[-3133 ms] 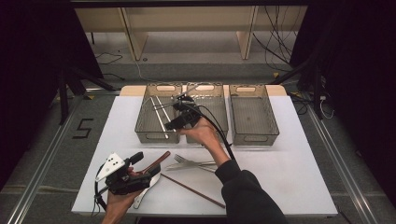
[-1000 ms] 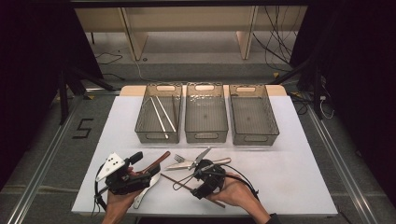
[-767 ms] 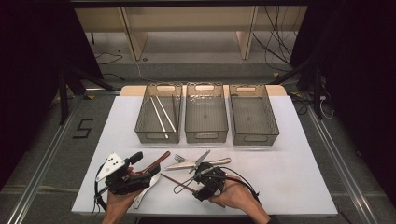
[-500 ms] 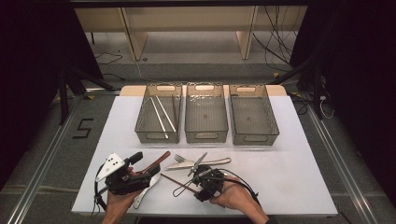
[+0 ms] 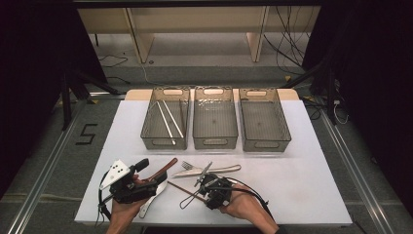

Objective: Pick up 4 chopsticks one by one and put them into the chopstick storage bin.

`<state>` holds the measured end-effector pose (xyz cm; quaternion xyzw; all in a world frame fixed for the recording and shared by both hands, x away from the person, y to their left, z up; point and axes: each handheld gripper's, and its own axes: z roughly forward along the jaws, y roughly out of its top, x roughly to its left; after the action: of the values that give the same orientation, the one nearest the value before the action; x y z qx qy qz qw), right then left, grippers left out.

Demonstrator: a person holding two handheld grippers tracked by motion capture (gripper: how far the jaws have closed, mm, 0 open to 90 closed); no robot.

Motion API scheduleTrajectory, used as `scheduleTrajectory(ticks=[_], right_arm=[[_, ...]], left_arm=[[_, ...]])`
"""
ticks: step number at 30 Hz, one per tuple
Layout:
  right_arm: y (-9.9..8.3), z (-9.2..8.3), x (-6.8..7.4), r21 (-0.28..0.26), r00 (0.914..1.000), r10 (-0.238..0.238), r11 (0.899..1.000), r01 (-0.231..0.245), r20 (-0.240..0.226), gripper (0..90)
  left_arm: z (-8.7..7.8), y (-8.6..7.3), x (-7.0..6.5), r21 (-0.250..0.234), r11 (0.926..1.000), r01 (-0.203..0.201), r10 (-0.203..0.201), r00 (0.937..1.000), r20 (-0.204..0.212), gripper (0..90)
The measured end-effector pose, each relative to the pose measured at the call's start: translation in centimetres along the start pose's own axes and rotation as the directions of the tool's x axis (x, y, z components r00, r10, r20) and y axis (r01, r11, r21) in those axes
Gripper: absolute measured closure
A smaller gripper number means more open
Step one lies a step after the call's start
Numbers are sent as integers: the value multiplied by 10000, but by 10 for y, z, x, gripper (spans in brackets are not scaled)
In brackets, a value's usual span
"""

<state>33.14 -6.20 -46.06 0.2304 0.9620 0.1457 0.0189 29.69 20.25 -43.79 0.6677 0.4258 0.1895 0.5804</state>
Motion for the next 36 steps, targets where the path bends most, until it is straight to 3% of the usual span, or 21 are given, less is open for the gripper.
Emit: scheduleTrajectory(ticks=[16, 36], right_arm=[[2, 0, -1, 306, 9999, -107, 9995, 105, 93, 837], [-1, -8, -9, 332, 9996, -179, 9993, 186, -226, 852]], left_arm=[[0, 0, 0, 3, 10000, 7, -7, 10000, -6, 159], [0, 0, 0, -5, 10000, 4, -4, 10000, -4, 159]])
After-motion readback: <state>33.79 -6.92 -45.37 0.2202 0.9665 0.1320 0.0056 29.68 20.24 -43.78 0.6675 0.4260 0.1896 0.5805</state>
